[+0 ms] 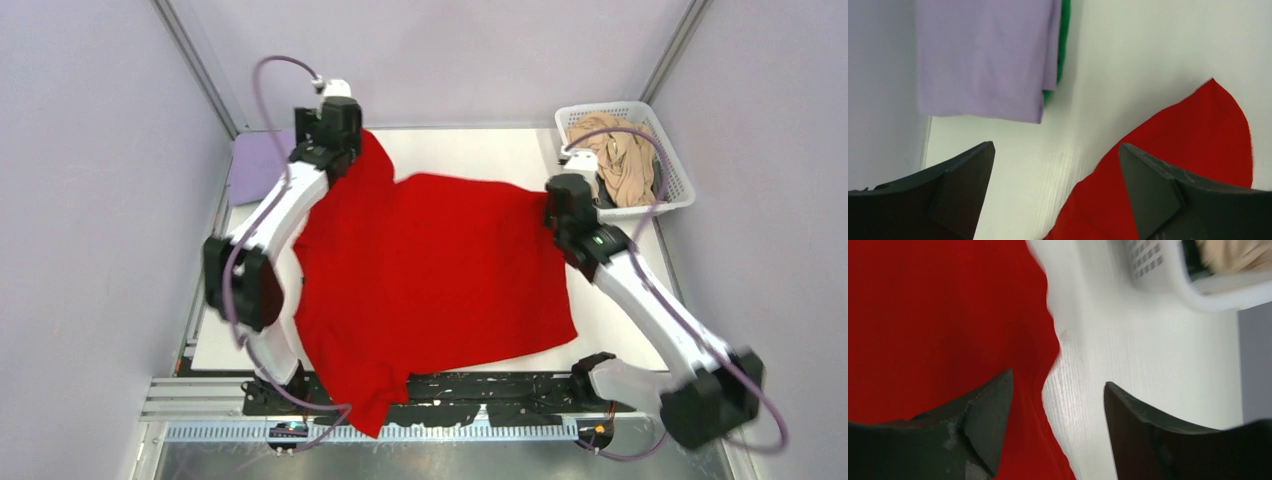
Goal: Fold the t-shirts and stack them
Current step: Flatten out the tshirt
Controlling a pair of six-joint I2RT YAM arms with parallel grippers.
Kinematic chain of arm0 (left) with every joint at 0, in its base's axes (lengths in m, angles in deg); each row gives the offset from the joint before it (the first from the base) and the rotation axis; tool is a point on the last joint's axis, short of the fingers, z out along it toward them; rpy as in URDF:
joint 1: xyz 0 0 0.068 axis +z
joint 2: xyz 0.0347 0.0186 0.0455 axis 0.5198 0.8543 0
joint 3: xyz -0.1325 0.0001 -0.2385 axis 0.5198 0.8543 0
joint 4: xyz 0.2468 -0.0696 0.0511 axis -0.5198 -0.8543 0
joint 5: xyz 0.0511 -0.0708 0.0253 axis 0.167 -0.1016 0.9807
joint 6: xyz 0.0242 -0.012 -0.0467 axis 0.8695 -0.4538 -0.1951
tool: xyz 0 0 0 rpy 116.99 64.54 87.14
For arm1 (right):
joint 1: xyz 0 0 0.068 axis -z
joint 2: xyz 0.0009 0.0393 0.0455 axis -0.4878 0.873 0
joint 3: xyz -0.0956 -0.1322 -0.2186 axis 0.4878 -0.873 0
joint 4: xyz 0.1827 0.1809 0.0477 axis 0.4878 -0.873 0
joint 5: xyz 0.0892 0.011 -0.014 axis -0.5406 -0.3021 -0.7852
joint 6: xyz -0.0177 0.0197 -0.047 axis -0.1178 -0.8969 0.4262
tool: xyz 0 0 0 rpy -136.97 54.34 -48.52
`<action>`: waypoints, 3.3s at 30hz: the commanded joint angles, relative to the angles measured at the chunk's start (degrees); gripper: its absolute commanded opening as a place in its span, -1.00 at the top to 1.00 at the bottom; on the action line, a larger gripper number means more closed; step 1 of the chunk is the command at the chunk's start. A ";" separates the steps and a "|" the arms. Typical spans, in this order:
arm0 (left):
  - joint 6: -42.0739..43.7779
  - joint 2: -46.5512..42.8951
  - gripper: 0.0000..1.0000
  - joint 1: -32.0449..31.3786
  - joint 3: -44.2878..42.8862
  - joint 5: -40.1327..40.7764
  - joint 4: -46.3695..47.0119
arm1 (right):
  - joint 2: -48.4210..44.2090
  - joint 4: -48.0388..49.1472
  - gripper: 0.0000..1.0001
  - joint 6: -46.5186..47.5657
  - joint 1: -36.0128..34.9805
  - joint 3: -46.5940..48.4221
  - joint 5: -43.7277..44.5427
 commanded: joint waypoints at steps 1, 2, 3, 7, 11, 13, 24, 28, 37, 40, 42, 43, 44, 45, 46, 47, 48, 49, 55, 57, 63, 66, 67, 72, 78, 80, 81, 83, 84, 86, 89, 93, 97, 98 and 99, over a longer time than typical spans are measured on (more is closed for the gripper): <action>-7.06 2.80 -0.99 0.28 -10.42 -0.52 -12.64 | 11.54 -1.67 -0.57 -4.19 0.59 6.36 4.60; -7.57 2.48 -0.99 0.28 -10.01 -1.19 -12.83 | 12.47 -2.17 -0.83 -4.63 0.68 7.91 4.83; -8.17 1.68 -0.99 0.26 -8.20 -2.07 -12.61 | 13.34 -2.23 -0.90 -4.70 0.65 8.39 4.73; -10.84 -4.23 -0.99 0.28 -0.40 -6.75 -11.50 | 12.10 -1.85 -0.92 -5.91 0.77 8.79 3.64; -15.28 -12.03 -0.99 0.27 10.38 -14.69 -10.34 | 8.71 -0.77 -0.91 -6.84 1.09 6.74 -2.69; -17.36 -15.90 -0.99 0.28 16.18 -18.71 -9.33 | 7.11 0.57 -0.91 -7.12 1.29 5.10 -8.27; -28.30 -24.36 -0.99 0.35 38.29 -33.90 -2.69 | 7.34 10.05 -0.91 -11.26 1.33 -5.93 -34.29; -30.56 -19.10 -0.99 1.76 36.40 -37.70 -1.08 | 9.84 11.50 -0.91 -12.12 1.33 -7.91 -34.08; -34.17 -1.81 -0.99 4.92 21.88 -45.37 -6.87 | 15.92 13.23 -0.91 -14.27 3.15 -7.51 -32.46; -34.94 2.48 -0.99 5.18 16.19 -47.41 -9.91 | 17.52 14.71 -0.91 -15.80 5.56 -7.59 -34.52; -35.62 4.83 -0.99 5.29 12.25 -48.40 -11.35 | 18.53 16.01 -0.91 -16.40 6.71 -7.10 -36.18; -35.62 6.21 -0.99 5.44 10.30 -49.03 -12.39 | 19.43 16.34 -0.91 -16.48 6.96 -6.80 -36.51; -35.67 7.67 -0.99 5.53 8.03 -49.66 -13.88 | 19.93 16.38 -0.91 -16.54 7.33 -5.81 -36.87; -35.67 8.97 -0.99 5.67 5.95 -50.02 -15.18 | 21.09 16.45 -0.91 -16.37 7.54 -5.20 -36.99; -35.70 10.39 -0.99 5.91 3.64 -50.48 -16.64 | 21.77 16.43 -0.91 -16.33 7.79 -3.90 -37.06; -35.73 11.64 -0.99 6.17 1.58 -51.04 -17.72 | 23.14 16.47 -0.91 -16.34 7.86 -3.14 -37.08; -35.93 12.91 -0.99 6.49 -0.19 -51.61 -18.47 | 23.76 16.43 -0.91 -16.36 7.95 -1.69 -37.25; -36.18 14.04 -0.99 6.78 -2.00 -52.21 -19.17 | 25.02 16.42 -0.91 -16.37 8.08 -0.94 -37.25; -37.03 20.30 -0.99 8.37 -12.74 -52.72 -23.93 | 29.33 16.70 -0.91 -16.96 9.41 4.58 -37.19; -37.73 21.95 -0.99 8.90 -14.95 -53.78 -24.22 | 30.37 16.94 -0.91 -17.56 9.74 5.73 -37.56; -39.79 23.87 -0.99 9.85 -17.62 -55.30 -22.92 | 31.02 18.86 -0.91 -20.89 10.75 5.64 -38.42; -40.48 24.45 -0.99 10.22 -18.71 -55.31 -22.91 | 29.08 19.59 -0.91 -23.50 11.33 3.49 -38.48; -40.75 24.50 -0.99 10.44 -18.88 -55.42 -22.72 | 28.44 19.76 -0.91 -24.68 11.52 1.94 -38.26; -41.52 24.73 -0.99 11.24 -18.79 -55.73 -22.08 | 23.50 17.95 -0.91 -25.39 12.13 -1.53 -33.91; -40.96 24.57 -0.99 11.86 -19.41 -54.92 -21.94 | 23.12 15.53 -0.91 -22.69 12.14 -1.11 -32.28; -40.64 24.79 -0.99 12.10 -20.70 -54.28 -21.85 | 22.77 15.54 -0.91 -21.79 12.18 -0.27 -32.27; -40.47 25.02 -0.99 12.19 -21.84 -53.91 -22.10 | 22.31 15.56 -0.91 -21.55 12.20 -0.01 -31.26; -39.88 25.58 -0.99 12.30 -25.78 -53.64 -22.91 | 21.09 15.81 -0.91 -20.39 12.19 1.09 -30.02; -39.50 25.82 -0.98 12.32 -27.57 -53.72 -23.46 | 20.50 16.02 -0.91 -20.05 12.15 1.72 -29.86; -38.48 25.54 -0.98 12.22 -30.62 -54.51 -24.02 | 18.34 16.55 -0.91 -18.88 12.10 2.52 -30.03; -35.63 21.42 -0.98 12.00 -31.61 -54.35 -25.36 | 13.50 16.51 -0.91 -16.95 12.14 2.90 -29.42; -31.46 8.48 -0.98 10.33 -20.41 -49.06 -24.84 | 4.85 16.22 -0.91 -16.69 12.12 -1.00 -27.29; -29.72 -9.31 -0.98 7.27 2.38 -43.35 -20.82 | -4.37 13.26 -0.91 -16.04 12.14 -7.15 -22.22; -29.45 -13.36 -0.98 6.19 7.88 -41.44 -20.04 | -7.11 12.09 -0.91 -15.99 12.18 -7.89 -21.36; -29.08 -17.63 -0.98 4.86 12.94 -39.66 -19.85 | -8.28 11.44 -0.91 -16.19 12.28 -9.25 -19.52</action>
